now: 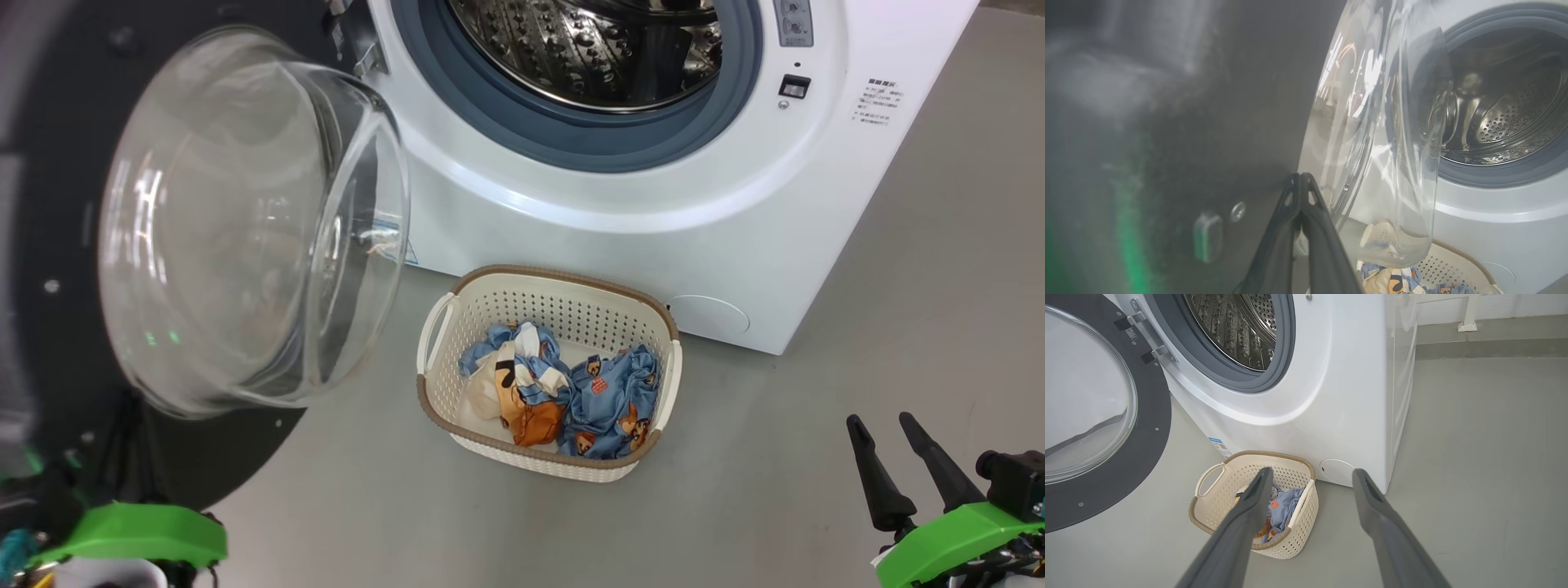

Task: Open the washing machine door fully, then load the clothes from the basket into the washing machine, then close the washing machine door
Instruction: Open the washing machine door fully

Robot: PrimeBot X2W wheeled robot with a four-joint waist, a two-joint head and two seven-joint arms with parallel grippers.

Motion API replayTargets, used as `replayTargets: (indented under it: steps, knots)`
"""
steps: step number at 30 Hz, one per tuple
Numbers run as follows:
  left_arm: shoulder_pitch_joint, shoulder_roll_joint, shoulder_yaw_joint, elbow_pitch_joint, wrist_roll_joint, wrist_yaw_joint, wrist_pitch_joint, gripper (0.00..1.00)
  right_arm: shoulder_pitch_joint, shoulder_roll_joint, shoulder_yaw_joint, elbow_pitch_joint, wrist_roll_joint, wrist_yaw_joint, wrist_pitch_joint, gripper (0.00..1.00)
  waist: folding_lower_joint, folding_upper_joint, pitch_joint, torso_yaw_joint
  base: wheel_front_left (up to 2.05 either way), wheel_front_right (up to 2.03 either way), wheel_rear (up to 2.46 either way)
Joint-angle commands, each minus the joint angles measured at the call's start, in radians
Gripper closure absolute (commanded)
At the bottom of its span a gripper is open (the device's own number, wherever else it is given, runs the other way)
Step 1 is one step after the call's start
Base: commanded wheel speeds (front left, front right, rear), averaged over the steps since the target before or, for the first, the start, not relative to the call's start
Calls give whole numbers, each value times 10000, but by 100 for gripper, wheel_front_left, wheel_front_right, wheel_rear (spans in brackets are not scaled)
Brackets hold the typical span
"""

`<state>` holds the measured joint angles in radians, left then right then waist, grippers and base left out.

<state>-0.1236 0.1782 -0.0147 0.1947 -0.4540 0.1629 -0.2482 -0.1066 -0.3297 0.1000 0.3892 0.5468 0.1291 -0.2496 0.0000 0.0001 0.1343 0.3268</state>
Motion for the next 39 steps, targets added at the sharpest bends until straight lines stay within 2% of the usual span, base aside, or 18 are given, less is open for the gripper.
replayTargets:
  steps: [1,14,29,39]
  knots:
    - [-498,513,728,-43,100,127,-132,100,-199,-228,239,-205,-5,16,-122,0,0,-1,22,-17,0,0,0]
    - [-1535,905,2258,1558,575,-318,-134,100,-239,-180,307,-220,20,16,-122,0,0,-1,197,-144,0,0,0]
    - [-3210,1491,3499,3750,1359,-890,-135,100,-573,-433,349,-310,28,16,-122,0,0,-1,867,-345,0,0,0]
    - [-4100,1703,4335,4819,1783,-996,-135,100,-842,-528,363,-359,-6,16,-122,0,0,-1,1242,-516,0,0,0]
